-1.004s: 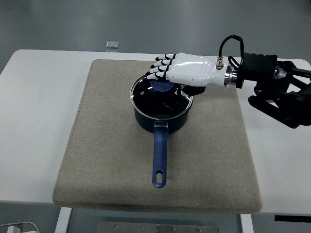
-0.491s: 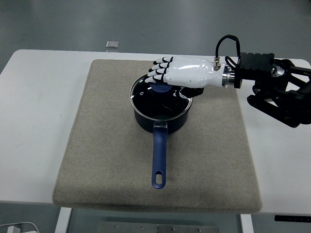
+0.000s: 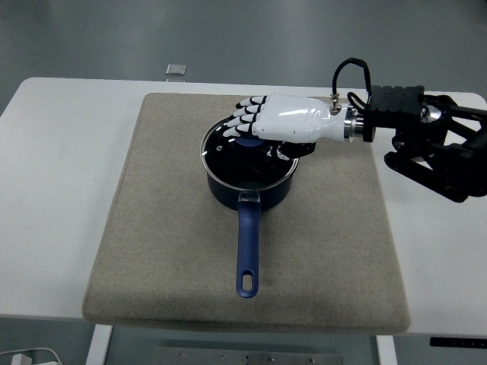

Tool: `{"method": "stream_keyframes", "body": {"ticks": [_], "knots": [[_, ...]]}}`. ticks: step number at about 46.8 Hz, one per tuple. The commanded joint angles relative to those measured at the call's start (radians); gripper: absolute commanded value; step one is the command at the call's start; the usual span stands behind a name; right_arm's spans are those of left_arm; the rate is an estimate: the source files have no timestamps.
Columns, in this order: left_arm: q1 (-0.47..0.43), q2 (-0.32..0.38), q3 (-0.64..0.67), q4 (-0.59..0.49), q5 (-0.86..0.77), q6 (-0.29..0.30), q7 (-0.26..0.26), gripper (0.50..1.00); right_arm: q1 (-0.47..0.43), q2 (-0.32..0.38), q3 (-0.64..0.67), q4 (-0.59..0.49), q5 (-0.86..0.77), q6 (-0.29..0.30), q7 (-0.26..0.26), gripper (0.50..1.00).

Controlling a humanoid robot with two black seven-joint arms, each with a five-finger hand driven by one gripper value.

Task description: Lift the pot lid and place it to the right of the pot.

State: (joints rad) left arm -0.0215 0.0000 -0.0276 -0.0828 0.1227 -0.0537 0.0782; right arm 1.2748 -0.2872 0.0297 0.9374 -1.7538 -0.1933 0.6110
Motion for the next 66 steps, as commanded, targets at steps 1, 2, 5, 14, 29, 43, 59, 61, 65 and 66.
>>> {"method": "stream_keyframes", "body": {"ticks": [1, 2, 5, 14, 29, 43, 59, 61, 65, 66], "knots": [[0.0, 0.0, 0.0, 0.0, 0.0, 0.0, 0.0, 1.0, 0.0, 0.0, -0.001, 0.0, -0.001, 0.0, 0.0, 0.766], [0.0, 0.0, 0.0, 0.0, 0.0, 0.0, 0.0, 1.0, 0.0, 0.0, -0.001, 0.0, -0.001, 0.001, 0.0, 0.707], [0.0, 0.0, 0.0, 0.0, 0.0, 0.0, 0.0, 1.0, 0.0, 0.0, -0.001, 0.0, -0.001, 0.003, 0.0, 0.55], [0.0, 0.0, 0.0, 0.0, 0.0, 0.0, 0.0, 1.0, 0.001, 0.0, 0.001, 0.0, -0.003, 0.038, 0.0, 0.5], [0.0, 0.0, 0.0, 0.0, 0.0, 0.0, 0.0, 1.0, 0.001, 0.02, 0.007, -0.003, -0.003, 0.066, 0.0, 0.5], [0.0, 0.0, 0.0, 0.0, 0.0, 0.0, 0.0, 1.0, 0.032, 0.04, 0.015, -0.012, 0.0, 0.075, 0.0, 0.5], [0.0, 0.0, 0.0, 0.0, 0.0, 0.0, 0.0, 1.0, 0.041, 0.04, 0.018, -0.014, 0.0, 0.074, 0.0, 0.5], [0.0, 0.0, 0.0, 0.0, 0.0, 0.0, 0.0, 1.0, 0.041, 0.04, 0.018, -0.014, 0.0, 0.075, 0.0, 0.5], [0.0, 0.0, 0.0, 0.0, 0.0, 0.0, 0.0, 1.0, 0.043, 0.04, 0.018, -0.014, 0.0, 0.075, 0.0, 0.5], [0.0, 0.0, 0.0, 0.0, 0.0, 0.0, 0.0, 1.0, 0.043, 0.04, 0.018, -0.014, 0.0, 0.075, 0.0, 0.5]]}}
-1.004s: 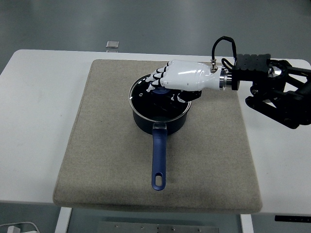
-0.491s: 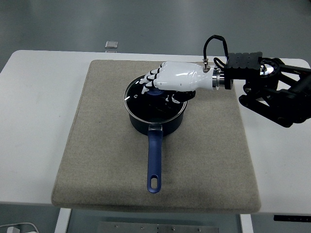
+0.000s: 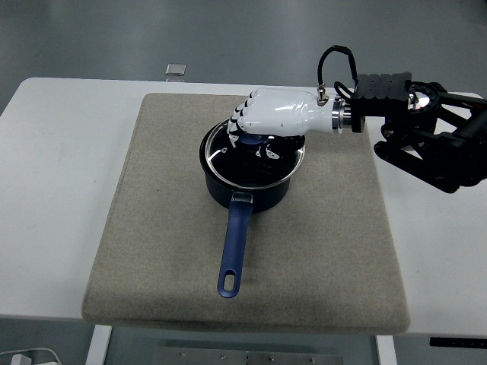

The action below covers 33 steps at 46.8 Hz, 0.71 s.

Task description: Lift the pot lid and place it to the right of the pot.

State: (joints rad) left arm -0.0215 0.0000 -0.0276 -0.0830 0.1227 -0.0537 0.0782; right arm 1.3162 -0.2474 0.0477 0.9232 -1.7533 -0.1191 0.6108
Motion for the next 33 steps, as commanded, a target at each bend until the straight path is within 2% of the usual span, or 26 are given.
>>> {"method": "stream_keyframes", "body": {"ticks": [1, 33], "knots": [[0.0, 0.0, 0.0, 0.0, 0.0, 0.0, 0.0, 1.0, 0.002, 0.0, 0.0, 0.0, 0.0, 0.001, 0.0, 0.5], [0.0, 0.0, 0.0, 0.0, 0.0, 0.0, 0.0, 1.0, 0.032, 0.004, 0.001, 0.002, 0.003, 0.006, 0.0, 0.5]]}}
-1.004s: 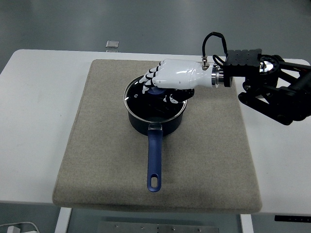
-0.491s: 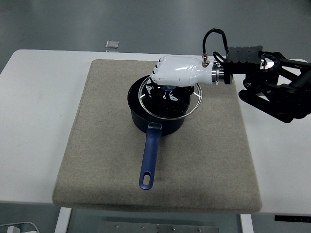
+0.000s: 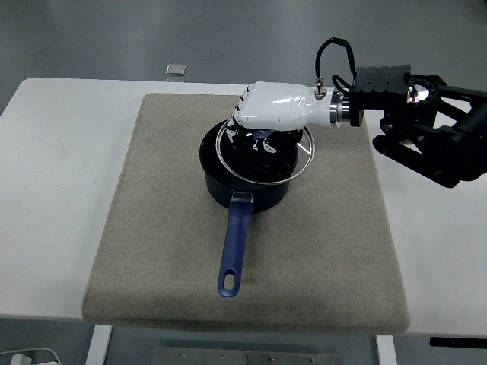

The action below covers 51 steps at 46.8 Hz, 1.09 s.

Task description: Lift the pot lid and place it to the right of the pot.

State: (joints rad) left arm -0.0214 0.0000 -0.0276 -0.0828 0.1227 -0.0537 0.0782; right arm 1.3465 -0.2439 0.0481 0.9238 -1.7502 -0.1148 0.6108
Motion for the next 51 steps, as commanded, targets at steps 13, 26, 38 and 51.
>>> {"method": "stream_keyframes", "body": {"ticks": [13, 26, 38, 51], "knots": [[0.0, 0.0, 0.0, 0.0, 0.0, 0.0, 0.0, 1.0, 0.003, 0.002, 0.001, 0.006, 0.0, 0.003, 0.0, 0.5], [0.0, 0.0, 0.0, 0.0, 0.0, 0.0, 0.0, 1.0, -0.016, 0.014, 0.003, 0.01, 0.066, 0.001, 0.0, 0.915], [0.0, 0.0, 0.0, 0.0, 0.0, 0.0, 0.0, 1.0, -0.01, 0.014, 0.001, 0.01, 0.109, 0.001, 0.0, 0.915], [0.0, 0.0, 0.0, 0.0, 0.0, 0.0, 0.0, 1.0, -0.007, 0.012, -0.004, 0.01, 0.106, 0.001, 0.0, 0.915]]}}
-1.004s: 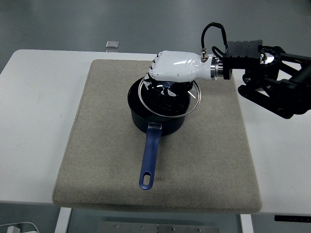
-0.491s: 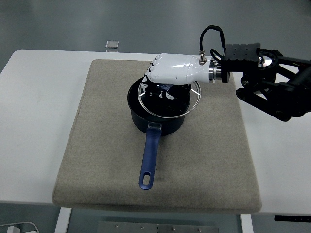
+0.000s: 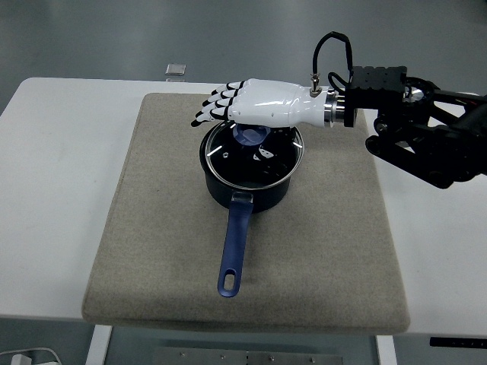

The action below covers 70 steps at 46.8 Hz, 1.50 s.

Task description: Lift the pot lid and place it to the right of the pot.

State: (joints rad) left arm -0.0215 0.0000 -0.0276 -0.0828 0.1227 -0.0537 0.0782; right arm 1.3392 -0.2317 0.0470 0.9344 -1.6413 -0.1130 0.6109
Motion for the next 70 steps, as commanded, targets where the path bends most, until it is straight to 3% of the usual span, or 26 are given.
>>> {"method": "stream_keyframes", "body": {"ticks": [1, 70], "knots": [[0.0, 0.0, 0.0, 0.0, 0.0, 0.0, 0.0, 1.0, 0.0, -0.001, -0.004, 0.0, -0.003, 0.0, 0.0, 0.915], [0.0, 0.0, 0.0, 0.0, 0.0, 0.0, 0.0, 1.0, 0.044, -0.035, -0.039, -0.022, -0.06, -0.02, 0.0, 0.915]]}}
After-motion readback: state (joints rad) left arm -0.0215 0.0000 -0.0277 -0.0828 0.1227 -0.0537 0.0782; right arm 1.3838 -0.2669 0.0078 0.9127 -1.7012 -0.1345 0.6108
